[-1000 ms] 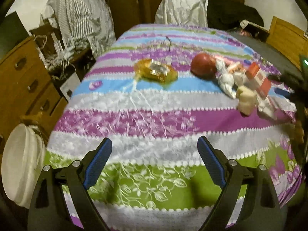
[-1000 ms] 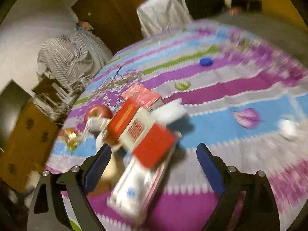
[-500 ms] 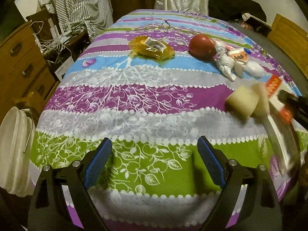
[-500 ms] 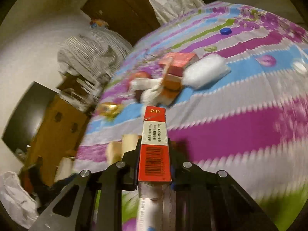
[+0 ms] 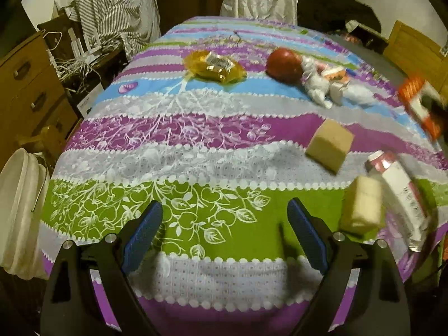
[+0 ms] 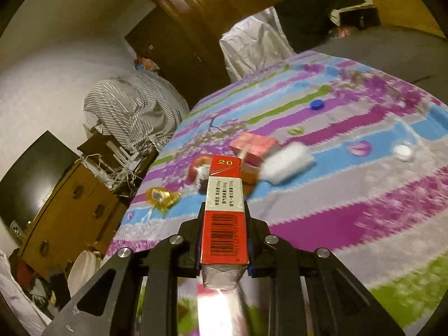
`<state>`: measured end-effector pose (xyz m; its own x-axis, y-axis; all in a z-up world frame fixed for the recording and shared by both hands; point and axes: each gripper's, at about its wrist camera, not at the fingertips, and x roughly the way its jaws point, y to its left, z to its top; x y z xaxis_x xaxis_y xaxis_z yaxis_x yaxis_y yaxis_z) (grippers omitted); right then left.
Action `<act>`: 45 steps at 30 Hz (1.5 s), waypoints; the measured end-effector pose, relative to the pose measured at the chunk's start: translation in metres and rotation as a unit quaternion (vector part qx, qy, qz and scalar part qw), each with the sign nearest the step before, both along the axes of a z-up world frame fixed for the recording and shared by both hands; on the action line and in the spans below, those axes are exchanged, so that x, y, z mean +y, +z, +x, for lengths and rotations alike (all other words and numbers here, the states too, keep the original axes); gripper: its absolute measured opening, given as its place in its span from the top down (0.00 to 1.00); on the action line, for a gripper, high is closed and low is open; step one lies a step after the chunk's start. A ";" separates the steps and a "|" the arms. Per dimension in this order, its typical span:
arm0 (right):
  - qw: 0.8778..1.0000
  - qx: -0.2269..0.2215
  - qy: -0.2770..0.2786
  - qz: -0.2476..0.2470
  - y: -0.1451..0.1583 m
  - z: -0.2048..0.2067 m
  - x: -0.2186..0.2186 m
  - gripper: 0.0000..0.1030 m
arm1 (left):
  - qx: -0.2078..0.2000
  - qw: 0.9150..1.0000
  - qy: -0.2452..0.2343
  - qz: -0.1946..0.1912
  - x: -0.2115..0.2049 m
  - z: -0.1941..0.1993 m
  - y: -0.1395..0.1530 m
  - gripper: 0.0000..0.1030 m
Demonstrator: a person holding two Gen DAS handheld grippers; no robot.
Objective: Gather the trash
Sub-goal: 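Grasp the red cigarette pack with the right tool while the left tool grasps the white medicine box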
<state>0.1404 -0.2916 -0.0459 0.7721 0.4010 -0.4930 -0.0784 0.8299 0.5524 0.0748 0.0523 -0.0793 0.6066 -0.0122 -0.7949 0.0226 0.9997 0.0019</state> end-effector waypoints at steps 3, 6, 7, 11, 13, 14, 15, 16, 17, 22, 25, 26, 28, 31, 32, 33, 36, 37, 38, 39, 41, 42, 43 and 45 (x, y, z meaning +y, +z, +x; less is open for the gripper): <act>0.999 0.029 0.003 0.023 -0.011 -0.027 -0.026 0.77 | -0.030 0.999 -0.012 0.000 -0.003 -0.011 0.012 0.15; 0.997 0.068 -0.013 0.020 -0.038 -0.048 -0.051 0.77 | -0.057 0.997 -0.041 -0.009 -0.015 -0.022 0.027 0.15; 0.996 0.087 -0.018 0.015 -0.050 -0.051 -0.059 0.76 | -0.064 0.996 -0.057 -0.018 -0.023 -0.027 0.033 0.15; 0.995 0.101 -0.026 0.011 -0.069 -0.058 -0.067 0.38 | -0.062 0.987 -0.133 -0.063 -0.063 -0.038 0.047 0.15; 0.996 0.075 -0.043 -0.011 -0.062 -0.066 -0.068 0.17 | -0.034 0.983 -0.166 -0.073 -0.087 -0.040 0.045 0.15; 0.997 0.061 -0.045 -0.024 -0.057 -0.069 -0.067 0.17 | -0.023 0.982 -0.173 -0.075 -0.097 -0.040 0.043 0.15; 0.997 0.055 -0.039 -0.036 -0.054 -0.068 -0.063 0.17 | -0.008 0.981 -0.178 -0.076 -0.107 -0.039 0.040 0.15; 0.997 0.056 -0.022 -0.053 -0.053 -0.065 -0.056 0.17 | 0.011 0.980 -0.182 -0.076 -0.119 -0.037 0.036 0.16; 0.995 0.062 -0.009 -0.080 -0.053 -0.061 -0.048 0.17 | 0.028 0.979 -0.187 -0.078 -0.131 -0.034 0.031 0.16; 0.982 0.070 -0.013 -0.177 -0.063 -0.056 -0.039 0.17 | 0.042 0.978 -0.195 -0.060 -0.165 -0.039 0.021 0.16; 0.978 0.081 -0.022 -0.190 -0.067 -0.052 -0.046 0.17 | 0.056 0.979 -0.187 -0.060 -0.172 -0.037 0.014 0.16; 0.981 0.076 -0.019 -0.179 -0.069 -0.054 -0.049 0.17 | 0.061 0.980 -0.180 -0.062 -0.172 -0.034 0.011 0.16; 0.980 0.076 -0.020 -0.185 -0.073 -0.054 -0.054 0.26 | 0.072 0.982 -0.161 -0.071 -0.173 -0.029 0.006 0.16; 0.987 0.091 -0.011 -0.132 -0.086 -0.047 -0.070 0.39 | 0.089 0.984 -0.126 -0.085 -0.175 -0.016 -0.006 0.16; 0.989 0.089 -0.013 -0.119 -0.088 -0.046 -0.073 0.39 | 0.094 0.985 -0.117 -0.090 -0.175 -0.013 -0.007 0.16; 0.991 0.085 -0.015 -0.104 -0.090 -0.047 -0.078 0.39 | 0.099 0.984 -0.110 -0.097 -0.177 -0.010 -0.010 0.16; 0.993 0.078 -0.019 -0.090 -0.092 -0.052 -0.080 0.39 | 0.103 0.985 -0.080 -0.111 -0.184 -0.003 -0.014 0.16; 0.994 0.075 -0.019 -0.083 -0.094 -0.054 -0.081 0.39 | 0.103 0.985 -0.075 -0.114 -0.189 -0.001 -0.014 0.16; 0.994 0.073 -0.019 -0.080 -0.093 -0.056 -0.081 0.39 | 0.101 0.986 -0.073 -0.115 -0.193 0.001 -0.014 0.16; 0.994 0.072 -0.019 -0.075 -0.094 -0.058 -0.082 0.39 | 0.096 0.987 -0.071 -0.109 -0.199 0.003 -0.015 0.16; 0.995 0.069 -0.023 -0.071 -0.094 -0.060 -0.083 0.40 | 0.096 0.990 -0.060 -0.087 -0.204 0.007 -0.022 0.25; 0.995 0.068 -0.025 -0.069 -0.093 -0.062 -0.084 0.40 | 0.097 0.991 -0.052 -0.075 -0.204 0.008 -0.025 0.34; 0.995 0.066 -0.028 -0.066 -0.092 -0.065 -0.084 0.40 | 0.091 0.992 -0.055 -0.075 -0.202 0.005 -0.024 0.39; 0.996 0.060 -0.035 -0.052 -0.091 -0.072 -0.085 0.40 | 0.082 0.992 -0.070 -0.073 -0.199 -0.001 -0.020 0.45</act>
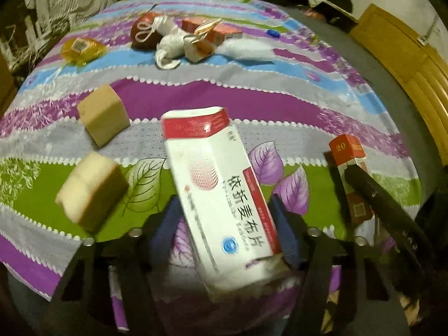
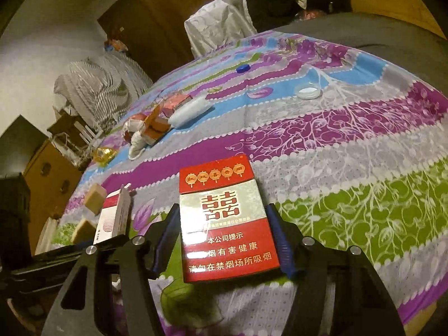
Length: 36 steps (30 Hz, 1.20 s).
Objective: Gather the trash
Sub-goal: 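Grasp the red cigarette pack with the right tool while the left tool grasps the white medicine box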
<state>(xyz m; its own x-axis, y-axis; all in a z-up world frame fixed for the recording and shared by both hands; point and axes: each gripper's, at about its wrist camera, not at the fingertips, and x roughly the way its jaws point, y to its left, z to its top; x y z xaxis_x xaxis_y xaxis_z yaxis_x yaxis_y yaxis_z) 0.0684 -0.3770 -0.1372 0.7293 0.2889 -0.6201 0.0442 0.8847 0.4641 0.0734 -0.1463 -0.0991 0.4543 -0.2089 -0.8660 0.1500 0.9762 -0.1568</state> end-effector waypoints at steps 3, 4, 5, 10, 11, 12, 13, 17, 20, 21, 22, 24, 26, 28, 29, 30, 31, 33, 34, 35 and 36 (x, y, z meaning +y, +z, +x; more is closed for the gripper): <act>1.000 -0.006 -0.013 0.018 0.001 -0.010 -0.002 0.40 | -0.006 1.000 -0.023 -0.014 0.008 -0.007 0.005 0.48; 1.000 -0.011 -0.018 0.022 0.003 -0.016 -0.002 0.40 | -0.013 0.999 -0.033 -0.020 0.013 -0.011 0.007 0.48; 0.999 -0.016 -0.020 0.026 0.006 -0.021 -0.001 0.40 | -0.021 0.999 -0.043 -0.025 0.017 -0.015 0.009 0.48; 0.999 -0.034 -0.021 0.032 0.023 -0.038 0.014 0.40 | -0.065 0.992 -0.079 -0.068 0.045 -0.035 0.028 0.48; 0.999 -0.038 -0.019 0.033 0.026 -0.039 0.017 0.40 | -0.076 0.991 -0.077 -0.075 0.051 -0.037 0.033 0.48; 0.998 -0.044 -0.016 0.035 0.032 -0.041 0.023 0.40 | -0.088 0.990 -0.073 -0.083 0.061 -0.039 0.040 0.48; 0.998 -0.049 -0.012 0.036 0.038 -0.042 0.028 0.40 | -0.098 0.989 -0.066 -0.088 0.069 -0.040 0.046 0.48; 0.997 -0.071 0.005 0.022 0.064 -0.044 0.054 0.40 | -0.144 0.987 -0.028 -0.062 0.100 -0.046 0.068 0.48; 0.996 -0.081 0.024 0.007 0.081 -0.042 0.080 0.40 | -0.169 0.985 0.013 0.005 0.121 -0.048 0.081 0.48; 0.996 -0.082 0.030 0.003 0.085 -0.042 0.089 0.40 | -0.169 0.985 0.025 0.018 0.128 -0.046 0.083 0.48; 0.996 -0.083 0.039 -0.002 0.088 -0.041 0.100 0.40 | -0.164 0.985 0.041 0.031 0.138 -0.044 0.084 0.48; 0.995 -0.081 0.062 -0.002 0.093 -0.038 0.124 0.40 | -0.154 0.985 0.067 0.047 0.156 -0.040 0.084 0.48; 0.994 -0.077 0.083 -0.006 0.096 -0.037 0.147 0.40 | -0.147 0.982 0.102 0.061 0.178 -0.038 0.084 0.48; 0.991 -0.073 0.108 -0.017 0.099 -0.036 0.175 0.40 | -0.149 0.977 0.130 0.080 0.197 -0.038 0.084 0.48; 0.990 -0.072 0.116 -0.022 0.100 -0.036 0.185 0.40 | -0.151 0.975 0.138 0.087 0.204 -0.037 0.084 0.48; 0.989 -0.071 0.127 -0.031 0.102 -0.036 0.201 0.40 | -0.151 0.973 0.146 0.095 0.211 -0.038 0.083 0.48; 0.988 -0.071 0.135 -0.038 0.104 -0.036 0.213 0.40 | -0.152 0.971 0.157 0.101 0.220 -0.038 0.083 0.48; 0.985 -0.070 0.148 -0.048 0.108 -0.036 0.232 0.40 | -0.152 0.968 0.168 0.105 0.231 -0.039 0.084 0.48; 0.984 -0.070 0.154 -0.054 0.110 -0.037 0.243 0.40 | -0.154 0.966 0.174 0.111 0.236 -0.040 0.084 0.48; 0.982 -0.068 0.163 -0.059 0.111 -0.037 0.255 0.40 | -0.157 0.964 0.178 0.116 0.239 -0.041 0.084 0.48; 0.982 -0.067 0.167 -0.062 0.112 -0.038 0.260 0.40 | -0.159 0.963 0.181 0.119 0.244 -0.043 0.084 0.48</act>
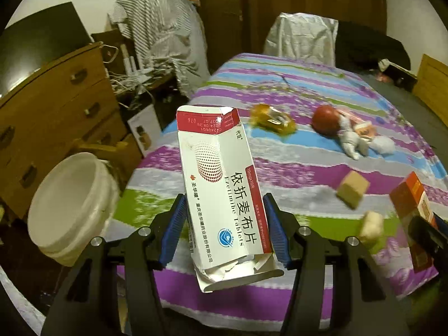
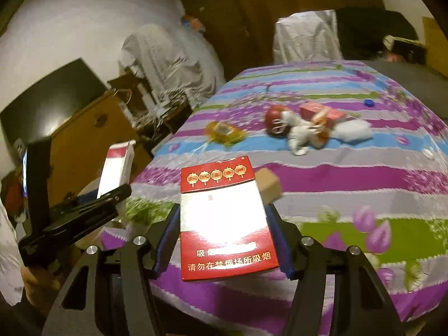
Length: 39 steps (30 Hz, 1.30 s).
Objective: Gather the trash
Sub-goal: 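Carry the cigarette pack and medicine box over the white bucket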
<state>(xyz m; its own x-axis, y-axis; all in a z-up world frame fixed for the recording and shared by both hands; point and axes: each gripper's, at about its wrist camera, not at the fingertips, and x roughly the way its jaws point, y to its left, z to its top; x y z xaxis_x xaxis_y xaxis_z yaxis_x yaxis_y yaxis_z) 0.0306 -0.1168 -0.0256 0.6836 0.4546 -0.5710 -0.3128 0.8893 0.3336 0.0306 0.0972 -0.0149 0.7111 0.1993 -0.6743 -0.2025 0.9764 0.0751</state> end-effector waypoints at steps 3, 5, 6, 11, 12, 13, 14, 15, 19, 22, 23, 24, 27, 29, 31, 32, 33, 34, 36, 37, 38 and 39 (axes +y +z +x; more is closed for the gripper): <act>1.000 0.004 0.014 -0.017 0.001 0.001 0.025 0.40 | -0.005 1.000 0.009 0.000 0.013 -0.007 0.000 0.48; 0.999 0.008 0.024 -0.023 0.002 0.001 0.041 0.40 | -0.007 1.000 0.016 -0.003 0.023 -0.008 0.000 0.48; 0.999 0.009 0.028 -0.026 0.004 0.002 0.049 0.40 | -0.009 1.000 0.018 -0.003 0.027 -0.011 0.000 0.48; 0.998 -0.001 0.051 -0.041 0.013 0.013 0.081 0.41 | -0.020 0.999 0.041 -0.015 0.055 -0.016 0.005 0.48; 0.997 -0.006 0.059 -0.045 0.017 0.015 0.092 0.41 | -0.024 0.998 0.049 -0.015 0.063 -0.018 0.006 0.48; 0.997 -0.010 0.066 -0.048 0.021 0.017 0.100 0.41 | -0.026 0.998 0.055 -0.016 0.069 -0.019 0.008 0.48; 0.996 -0.014 0.070 -0.051 0.024 0.020 0.108 0.41 | -0.029 0.998 0.061 -0.017 0.075 -0.021 0.009 0.48; 0.996 -0.017 0.076 -0.053 0.027 0.023 0.117 0.41 | -0.031 0.997 0.065 -0.017 0.080 -0.022 0.010 0.48; 0.993 -0.021 0.108 -0.051 0.040 0.034 0.159 0.41 | -0.037 0.995 0.091 -0.015 0.107 -0.027 0.013 0.48; 0.990 -0.026 0.128 -0.056 0.047 0.041 0.189 0.41 | -0.041 0.993 0.112 -0.012 0.132 -0.031 0.017 0.47; 0.989 -0.028 0.136 -0.057 0.050 0.044 0.200 0.41 | -0.043 0.992 0.121 -0.009 0.142 -0.033 0.018 0.47; 0.988 -0.028 0.142 -0.057 0.052 0.046 0.210 0.41 | -0.044 0.991 0.126 -0.008 0.147 -0.034 0.020 0.47; 0.985 -0.025 0.165 -0.052 0.057 0.059 0.244 0.40 | -0.044 0.988 0.145 -0.002 0.173 -0.039 0.023 0.47; 0.982 -0.022 0.184 -0.049 0.061 0.063 0.270 0.41 | -0.042 0.987 0.157 0.004 0.192 -0.042 0.025 0.47; 0.978 -0.023 0.200 -0.052 0.065 0.065 0.297 0.41 | -0.039 0.985 0.167 0.011 0.207 -0.045 0.027 0.47; 0.976 -0.023 0.209 -0.054 0.067 0.066 0.312 0.41 | -0.038 0.984 0.171 0.015 0.214 -0.046 0.028 0.47; 0.974 -0.022 0.220 -0.054 0.068 0.067 0.327 0.41 | -0.037 0.984 0.174 0.016 0.221 -0.047 0.029 0.47; 0.972 -0.019 0.227 -0.053 0.069 0.070 0.337 0.41 | -0.035 0.983 0.177 0.016 0.230 -0.048 0.030 0.47; 0.968 -0.015 0.244 -0.055 0.069 0.072 0.365 0.41 | -0.031 0.983 0.183 0.017 0.243 -0.050 0.031 0.47; 0.966 -0.013 0.250 -0.055 0.068 0.074 0.376 0.41 | -0.028 0.982 0.186 0.020 0.251 -0.051 0.030 0.47; 0.965 -0.010 0.257 -0.057 0.067 0.076 0.389 0.41 | -0.025 0.981 0.189 0.025 0.257 -0.052 0.030 0.47; 0.963 -0.009 0.263 -0.059 0.068 0.077 0.402 0.41 | -0.023 0.981 0.193 0.030 0.262 -0.053 0.029 0.47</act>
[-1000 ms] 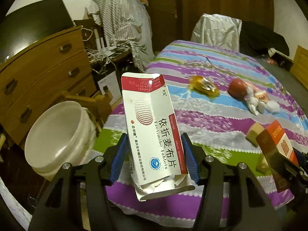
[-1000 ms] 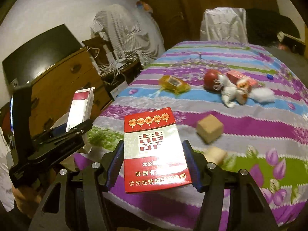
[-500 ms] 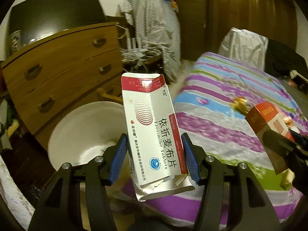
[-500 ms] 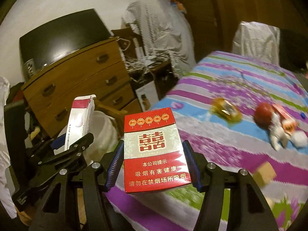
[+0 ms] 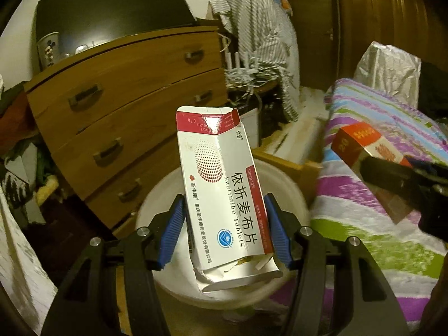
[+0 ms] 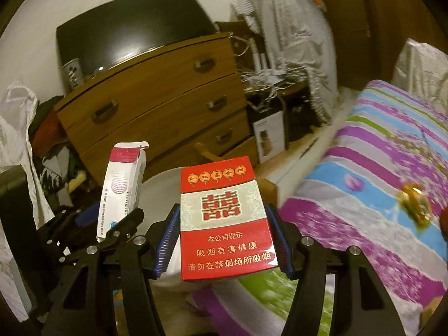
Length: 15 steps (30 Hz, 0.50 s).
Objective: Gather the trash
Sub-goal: 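Carry the cigarette pack and medicine box over the white bucket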
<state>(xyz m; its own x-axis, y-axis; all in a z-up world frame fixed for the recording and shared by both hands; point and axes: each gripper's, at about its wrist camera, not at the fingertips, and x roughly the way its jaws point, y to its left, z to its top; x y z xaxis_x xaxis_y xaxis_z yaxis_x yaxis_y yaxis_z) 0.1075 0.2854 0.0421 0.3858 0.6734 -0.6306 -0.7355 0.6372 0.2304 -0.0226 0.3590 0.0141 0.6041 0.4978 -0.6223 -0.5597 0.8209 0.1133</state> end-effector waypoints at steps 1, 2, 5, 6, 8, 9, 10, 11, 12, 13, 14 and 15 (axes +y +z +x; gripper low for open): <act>1.000 0.002 0.005 -0.003 0.000 0.001 0.010 0.41 | 0.004 1.000 0.004 0.004 0.007 -0.001 -0.001 0.46; 1.000 0.003 0.008 -0.004 -0.001 0.003 0.017 0.41 | 0.009 1.000 0.005 0.004 0.012 -0.001 -0.003 0.46; 1.000 0.014 0.022 -0.010 -0.003 0.007 0.044 0.41 | 0.020 1.000 0.010 -0.011 0.030 -0.003 -0.010 0.46; 1.000 0.016 0.024 -0.012 -0.005 0.008 0.049 0.41 | 0.022 1.000 0.011 -0.015 0.034 -0.003 -0.013 0.46; 0.999 0.016 0.030 -0.019 -0.008 0.007 0.062 0.40 | 0.028 0.999 0.014 -0.022 0.042 -0.004 -0.018 0.46; 0.999 0.016 0.032 -0.024 -0.009 0.007 0.069 0.40 | 0.029 0.999 0.014 -0.023 0.044 -0.005 -0.019 0.46; 0.999 0.017 0.035 -0.026 -0.011 0.007 0.072 0.40 | 0.031 0.999 0.014 -0.026 0.046 -0.005 -0.021 0.46; 0.999 0.018 0.036 -0.028 -0.013 0.005 0.072 0.41 | 0.032 0.999 0.014 -0.027 0.047 -0.005 -0.022 0.46; 0.999 0.019 0.038 -0.031 -0.015 0.005 0.077 0.40 | 0.033 0.999 0.012 -0.027 0.048 -0.006 -0.024 0.46; 0.998 0.018 0.039 -0.034 -0.016 0.004 0.076 0.40 | 0.035 0.999 0.011 -0.027 0.048 -0.006 -0.025 0.46; 0.998 0.019 0.041 -0.037 -0.018 0.004 0.078 0.40 | 0.036 0.999 0.009 -0.027 0.048 -0.006 -0.026 0.46; 0.998 0.020 0.042 -0.039 -0.019 0.004 0.080 0.40 | 0.037 0.999 0.008 -0.027 0.049 -0.007 -0.027 0.46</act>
<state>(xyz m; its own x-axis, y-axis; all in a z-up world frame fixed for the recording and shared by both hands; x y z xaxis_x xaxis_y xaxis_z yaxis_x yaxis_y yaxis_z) 0.1112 0.3657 0.0228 0.3036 0.6499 -0.6967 -0.7781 0.5912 0.2123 -0.0293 0.4078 -0.0127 0.5480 0.4722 -0.6905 -0.5648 0.8177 0.1110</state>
